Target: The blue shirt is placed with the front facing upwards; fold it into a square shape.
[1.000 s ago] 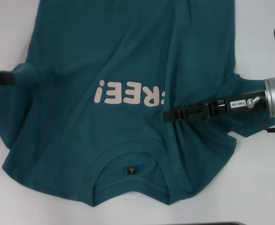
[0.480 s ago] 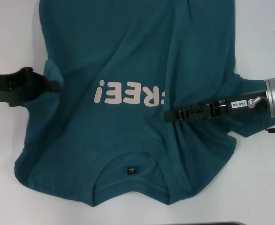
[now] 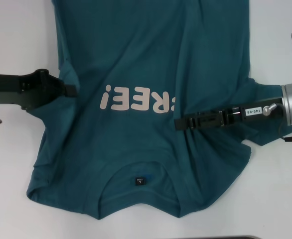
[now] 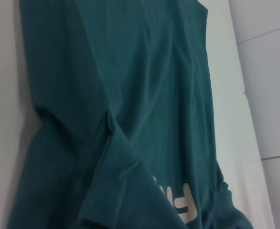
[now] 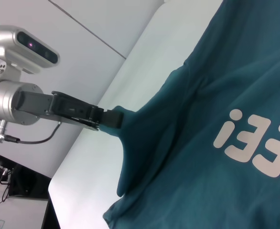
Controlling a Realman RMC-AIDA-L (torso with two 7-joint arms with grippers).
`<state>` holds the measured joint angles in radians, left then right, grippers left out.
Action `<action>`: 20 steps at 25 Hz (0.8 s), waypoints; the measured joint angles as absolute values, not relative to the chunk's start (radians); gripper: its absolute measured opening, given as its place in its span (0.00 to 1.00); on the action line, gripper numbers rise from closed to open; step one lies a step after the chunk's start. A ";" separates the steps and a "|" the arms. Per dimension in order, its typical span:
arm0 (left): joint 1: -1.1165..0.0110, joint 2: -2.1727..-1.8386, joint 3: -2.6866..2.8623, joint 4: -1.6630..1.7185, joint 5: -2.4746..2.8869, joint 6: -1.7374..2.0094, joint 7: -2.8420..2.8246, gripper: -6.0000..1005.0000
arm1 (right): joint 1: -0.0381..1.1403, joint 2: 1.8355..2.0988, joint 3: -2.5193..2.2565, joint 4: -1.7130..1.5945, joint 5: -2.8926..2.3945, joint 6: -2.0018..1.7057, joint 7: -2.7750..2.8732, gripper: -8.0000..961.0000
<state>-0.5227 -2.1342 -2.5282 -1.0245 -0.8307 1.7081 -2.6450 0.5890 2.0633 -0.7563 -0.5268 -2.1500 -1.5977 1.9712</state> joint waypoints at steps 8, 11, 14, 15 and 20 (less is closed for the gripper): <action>-0.529 -2.101 -2.469 -1.037 -0.825 1.708 -2.651 0.10 | 0.589 2.060 -0.758 -0.526 -2.154 -1.587 1.977 0.78; -0.539 -2.101 -2.468 -1.016 -0.829 1.709 -2.647 0.11 | 0.589 2.060 -0.759 -0.526 -2.154 -1.581 1.978 0.78; -0.557 -2.100 -2.471 -0.975 -0.836 1.712 -2.632 0.12 | 0.589 2.060 -0.759 -0.526 -2.154 -1.580 1.979 0.78; -0.564 -2.100 -2.473 -0.961 -0.836 1.715 -2.627 0.13 | 0.589 2.060 -0.759 -0.526 -2.154 -1.579 1.979 0.78; -0.604 -2.091 -2.447 -0.911 -0.829 1.718 -2.622 0.14 | 0.592 2.060 -0.759 -0.526 -2.154 -1.577 1.979 0.78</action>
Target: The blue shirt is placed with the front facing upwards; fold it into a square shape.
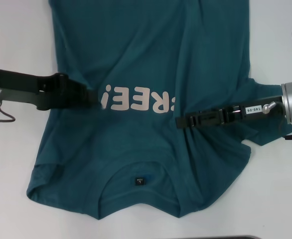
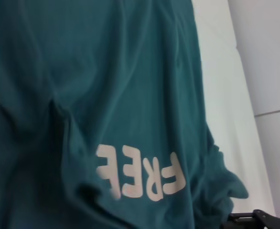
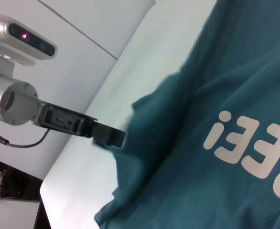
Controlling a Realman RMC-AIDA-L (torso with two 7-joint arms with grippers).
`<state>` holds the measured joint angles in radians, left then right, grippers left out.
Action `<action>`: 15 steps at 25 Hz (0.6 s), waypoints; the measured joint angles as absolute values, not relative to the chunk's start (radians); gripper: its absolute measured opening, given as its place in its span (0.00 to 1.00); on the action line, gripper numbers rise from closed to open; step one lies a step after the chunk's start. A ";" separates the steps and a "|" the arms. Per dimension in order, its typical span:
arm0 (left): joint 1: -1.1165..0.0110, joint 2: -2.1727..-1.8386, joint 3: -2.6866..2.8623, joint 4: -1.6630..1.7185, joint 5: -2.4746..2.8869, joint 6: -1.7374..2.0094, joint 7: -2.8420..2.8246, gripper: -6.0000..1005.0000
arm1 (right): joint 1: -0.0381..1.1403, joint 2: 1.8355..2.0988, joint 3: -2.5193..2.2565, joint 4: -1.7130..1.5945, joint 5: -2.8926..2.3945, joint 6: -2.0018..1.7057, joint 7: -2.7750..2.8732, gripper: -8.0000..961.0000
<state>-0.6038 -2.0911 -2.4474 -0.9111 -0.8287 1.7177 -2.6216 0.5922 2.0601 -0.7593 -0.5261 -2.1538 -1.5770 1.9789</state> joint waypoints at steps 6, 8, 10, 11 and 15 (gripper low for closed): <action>-0.607 -2.075 -2.468 -0.896 -0.833 1.684 -2.647 0.25 | 0.594 2.060 -0.759 -0.526 -2.154 -1.577 1.980 0.78; -0.604 -2.074 -2.480 -0.900 -0.833 1.684 -2.647 0.29 | 0.594 2.060 -0.759 -0.526 -2.154 -1.577 1.984 0.78; -0.601 -2.069 -2.489 -0.902 -0.834 1.689 -2.644 0.33 | 0.595 2.060 -0.759 -0.526 -2.155 -1.576 1.989 0.78; -0.599 -2.065 -2.491 -0.902 -0.833 1.692 -2.643 0.35 | 0.597 2.060 -0.759 -0.526 -2.156 -1.576 1.991 0.78; -0.585 -2.046 -2.489 -0.898 -0.827 1.681 -2.644 0.50 | 0.603 2.059 -0.760 -0.534 -2.179 -1.576 2.009 0.78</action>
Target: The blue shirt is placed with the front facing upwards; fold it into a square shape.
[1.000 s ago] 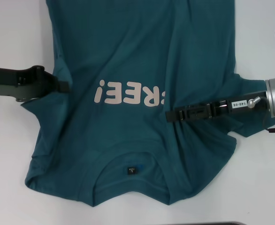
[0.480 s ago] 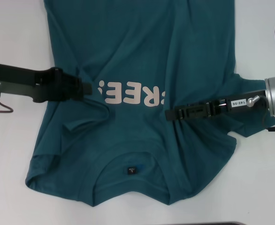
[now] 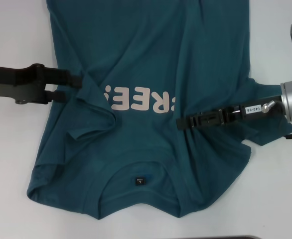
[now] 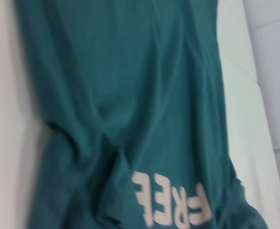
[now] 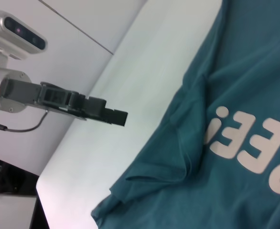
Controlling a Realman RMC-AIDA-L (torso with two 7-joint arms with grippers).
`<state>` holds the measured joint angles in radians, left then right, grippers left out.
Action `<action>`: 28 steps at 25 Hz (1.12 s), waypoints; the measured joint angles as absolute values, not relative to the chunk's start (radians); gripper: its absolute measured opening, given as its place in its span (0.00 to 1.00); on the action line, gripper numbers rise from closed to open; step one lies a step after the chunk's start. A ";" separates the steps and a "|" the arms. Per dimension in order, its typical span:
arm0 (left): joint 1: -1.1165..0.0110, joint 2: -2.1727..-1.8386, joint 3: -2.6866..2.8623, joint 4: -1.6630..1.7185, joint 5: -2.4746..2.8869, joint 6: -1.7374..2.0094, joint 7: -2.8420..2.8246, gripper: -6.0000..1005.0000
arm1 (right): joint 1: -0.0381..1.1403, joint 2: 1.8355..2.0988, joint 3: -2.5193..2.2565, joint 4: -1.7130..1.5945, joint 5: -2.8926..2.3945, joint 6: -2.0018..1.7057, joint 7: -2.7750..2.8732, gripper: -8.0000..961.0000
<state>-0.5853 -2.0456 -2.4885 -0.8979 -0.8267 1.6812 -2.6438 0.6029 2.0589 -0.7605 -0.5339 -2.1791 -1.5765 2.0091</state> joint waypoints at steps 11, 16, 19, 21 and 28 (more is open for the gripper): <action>-0.541 -2.050 -2.430 -0.867 -0.824 1.603 -2.629 0.72 | 0.607 2.059 -0.761 -0.537 -2.192 -1.575 2.019 0.78; -0.511 -2.041 -2.424 -0.864 -0.815 1.606 -2.587 0.72 | 0.606 2.059 -0.761 -0.538 -2.192 -1.575 2.019 0.78; -0.505 -2.046 -2.417 -0.862 -0.787 1.594 -2.576 0.72 | 0.605 2.059 -0.761 -0.538 -2.192 -1.574 2.019 0.78; -0.503 -2.049 -2.414 -0.862 -0.778 1.588 -2.571 0.72 | 0.605 2.058 -0.761 -0.538 -2.192 -1.574 2.019 0.78; -0.503 -2.062 -2.413 -0.851 -0.772 1.588 -2.551 0.72 | 0.603 2.057 -0.761 -0.538 -2.192 -1.574 2.019 0.78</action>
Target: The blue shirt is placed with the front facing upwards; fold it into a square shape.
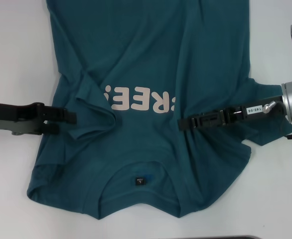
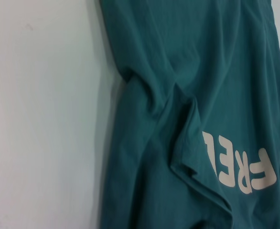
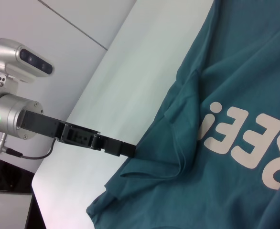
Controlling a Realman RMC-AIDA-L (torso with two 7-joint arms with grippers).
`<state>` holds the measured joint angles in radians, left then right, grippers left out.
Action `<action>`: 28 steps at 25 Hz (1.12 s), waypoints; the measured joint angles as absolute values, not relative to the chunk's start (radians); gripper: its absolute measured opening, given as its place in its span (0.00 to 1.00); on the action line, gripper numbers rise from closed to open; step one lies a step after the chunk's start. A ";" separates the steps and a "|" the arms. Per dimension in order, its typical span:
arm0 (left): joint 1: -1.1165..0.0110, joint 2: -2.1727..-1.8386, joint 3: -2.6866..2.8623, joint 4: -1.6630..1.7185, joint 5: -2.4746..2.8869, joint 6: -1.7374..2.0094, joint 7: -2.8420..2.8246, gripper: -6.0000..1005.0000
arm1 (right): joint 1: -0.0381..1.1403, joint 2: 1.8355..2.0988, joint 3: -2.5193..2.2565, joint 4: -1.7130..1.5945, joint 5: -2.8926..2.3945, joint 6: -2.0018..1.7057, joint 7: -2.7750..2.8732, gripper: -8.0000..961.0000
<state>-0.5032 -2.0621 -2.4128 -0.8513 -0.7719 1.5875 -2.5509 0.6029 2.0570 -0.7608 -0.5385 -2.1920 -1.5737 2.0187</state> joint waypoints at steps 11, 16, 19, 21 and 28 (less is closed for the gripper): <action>-0.525 -2.084 -2.371 -0.846 -0.783 1.621 -2.528 0.72 | 0.598 2.052 -0.758 -0.538 -2.192 -1.574 2.017 0.78; -0.537 -2.064 -2.412 -0.851 -0.869 1.832 -2.503 0.72 | 0.598 2.049 -0.755 -0.536 -2.191 -1.583 2.018 0.78; -0.532 -2.047 -2.417 -0.853 -0.870 1.856 -2.516 0.72 | 0.598 2.048 -0.756 -0.535 -2.191 -1.584 2.018 0.78; -0.523 -2.043 -2.417 -0.851 -0.865 1.816 -2.523 0.72 | 0.598 2.048 -0.757 -0.533 -2.191 -1.581 2.018 0.78; -0.516 -2.074 -2.400 -0.845 -0.798 1.704 -2.531 0.72 | 0.600 2.048 -0.759 -0.531 -2.192 -1.578 2.018 0.78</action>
<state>-0.5160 -2.0739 -2.4003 -0.8448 -0.7985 1.7043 -2.5314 0.5998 2.0478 -0.7589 -0.5311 -2.1918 -1.5780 2.0184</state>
